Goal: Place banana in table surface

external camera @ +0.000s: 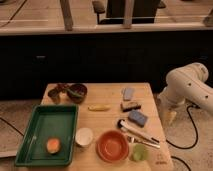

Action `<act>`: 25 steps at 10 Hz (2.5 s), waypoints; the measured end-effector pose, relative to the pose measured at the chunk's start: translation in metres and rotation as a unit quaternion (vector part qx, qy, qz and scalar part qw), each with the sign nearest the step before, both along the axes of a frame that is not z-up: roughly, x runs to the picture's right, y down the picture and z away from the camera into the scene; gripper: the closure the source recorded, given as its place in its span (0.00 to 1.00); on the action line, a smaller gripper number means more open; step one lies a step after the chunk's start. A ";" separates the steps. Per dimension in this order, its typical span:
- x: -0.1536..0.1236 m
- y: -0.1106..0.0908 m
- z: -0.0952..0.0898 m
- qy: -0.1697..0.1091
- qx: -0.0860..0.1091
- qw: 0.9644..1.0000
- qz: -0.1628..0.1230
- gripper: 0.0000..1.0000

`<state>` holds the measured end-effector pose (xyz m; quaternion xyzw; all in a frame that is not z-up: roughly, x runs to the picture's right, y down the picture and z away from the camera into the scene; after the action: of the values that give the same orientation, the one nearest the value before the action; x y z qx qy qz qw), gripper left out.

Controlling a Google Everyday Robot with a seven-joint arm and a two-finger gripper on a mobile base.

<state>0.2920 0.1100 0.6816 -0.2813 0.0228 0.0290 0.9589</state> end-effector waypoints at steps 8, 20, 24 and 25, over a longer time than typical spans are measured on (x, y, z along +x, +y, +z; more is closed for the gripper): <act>0.000 0.000 0.000 0.000 0.000 1.000 0.000 0.20; -0.077 0.013 0.000 -0.028 0.018 0.997 -0.074 0.20; -0.107 0.015 0.003 -0.045 0.024 0.993 -0.103 0.20; -0.110 0.015 0.006 -0.048 0.025 0.993 -0.108 0.20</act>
<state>0.1817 0.1248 0.6872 -0.2544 0.0059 -0.0874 0.9631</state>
